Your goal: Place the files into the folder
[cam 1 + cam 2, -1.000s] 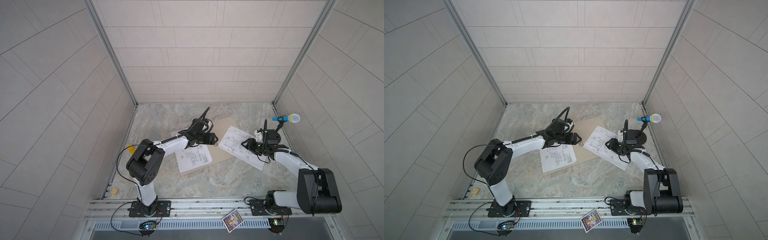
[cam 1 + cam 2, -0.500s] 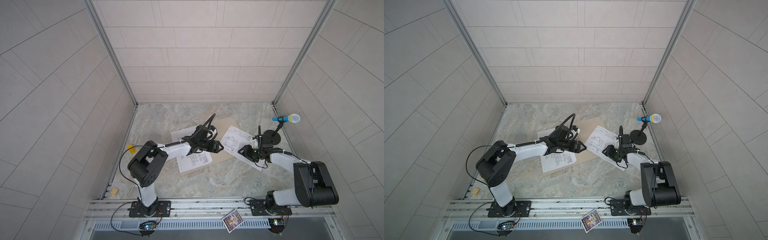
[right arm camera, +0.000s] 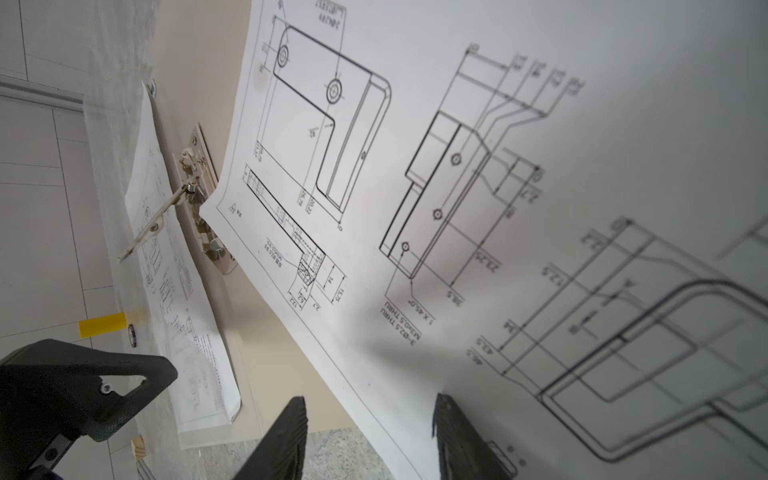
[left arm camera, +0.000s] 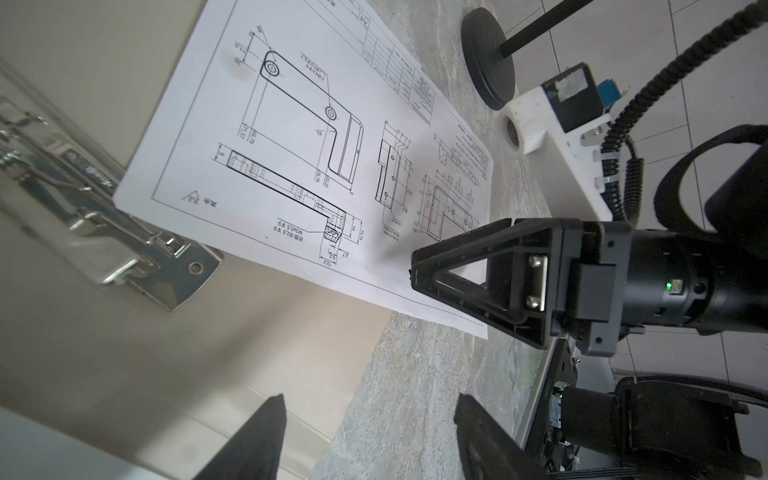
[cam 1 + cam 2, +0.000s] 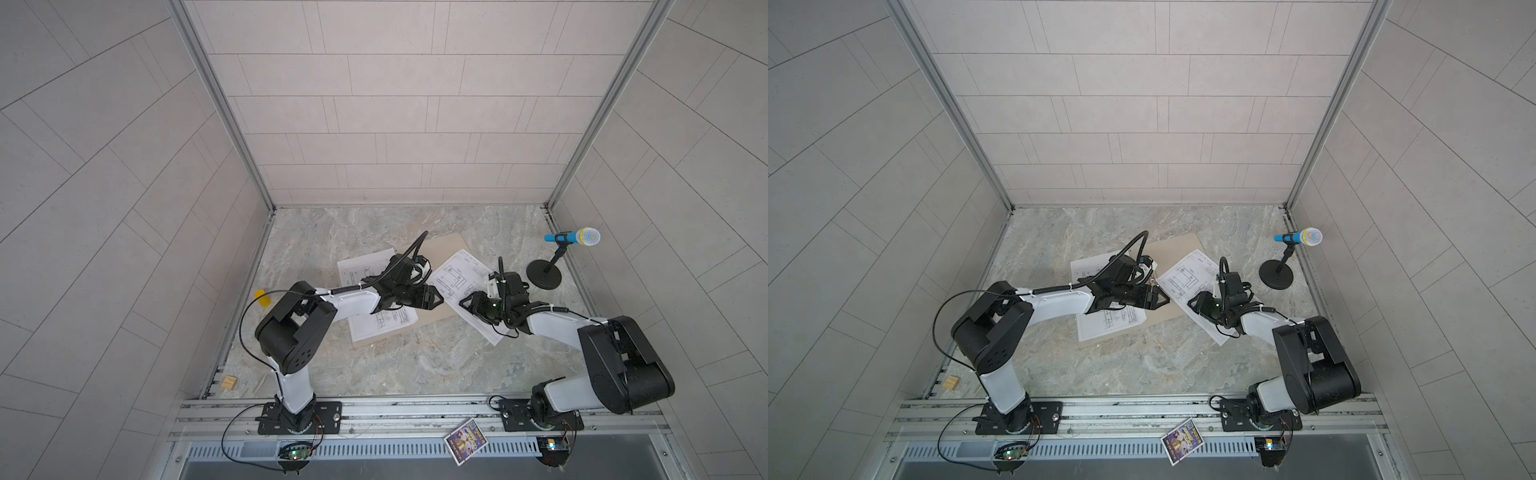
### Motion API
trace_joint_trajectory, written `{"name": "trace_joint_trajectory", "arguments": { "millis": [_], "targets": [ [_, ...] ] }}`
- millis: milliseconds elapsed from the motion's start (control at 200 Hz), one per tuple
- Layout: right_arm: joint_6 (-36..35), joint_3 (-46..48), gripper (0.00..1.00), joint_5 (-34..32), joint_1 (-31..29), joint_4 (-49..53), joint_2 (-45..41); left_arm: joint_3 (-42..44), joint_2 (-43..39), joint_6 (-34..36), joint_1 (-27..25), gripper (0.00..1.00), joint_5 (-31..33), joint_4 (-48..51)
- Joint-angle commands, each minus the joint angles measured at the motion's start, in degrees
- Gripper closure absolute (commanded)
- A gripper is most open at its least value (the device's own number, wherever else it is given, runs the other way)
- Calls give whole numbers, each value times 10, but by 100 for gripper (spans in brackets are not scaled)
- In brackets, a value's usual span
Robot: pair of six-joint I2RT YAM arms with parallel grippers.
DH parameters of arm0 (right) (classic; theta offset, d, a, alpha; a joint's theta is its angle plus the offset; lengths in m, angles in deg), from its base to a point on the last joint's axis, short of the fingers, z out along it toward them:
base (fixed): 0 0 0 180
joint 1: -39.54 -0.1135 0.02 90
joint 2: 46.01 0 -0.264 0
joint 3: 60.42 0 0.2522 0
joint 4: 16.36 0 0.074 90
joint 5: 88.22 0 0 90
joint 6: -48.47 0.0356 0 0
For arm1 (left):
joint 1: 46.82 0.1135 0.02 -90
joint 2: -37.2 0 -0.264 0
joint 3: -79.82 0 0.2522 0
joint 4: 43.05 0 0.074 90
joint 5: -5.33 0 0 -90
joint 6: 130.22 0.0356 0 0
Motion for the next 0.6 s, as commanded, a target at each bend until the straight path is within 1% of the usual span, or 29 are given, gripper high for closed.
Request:
{"name": "trace_joint_trajectory", "arguments": {
  "millis": [0, 180, 290, 380, 520, 595],
  "targets": [
    [47, 26, 49, -21, -19, 47, -1, 12, -23, 9, 2, 30, 9, 3],
    [109, 44, 49, -47, -69, 18, -39, 31, -46, 10, 5, 29, 17, 6],
    [114, 40, 48, -53, -76, 34, -65, 40, -49, 7, 4, 30, 9, 11],
    [79, 19, 44, -74, -58, 85, -96, 48, -51, -4, 3, 30, 0, 0],
    [10, -18, 41, -77, -11, 138, -132, 44, -46, -21, -2, 30, 1, -9],
    [-39, -40, 39, -111, 7, 166, -148, 35, -37, -29, -8, 31, 4, -5]
  ]
}}
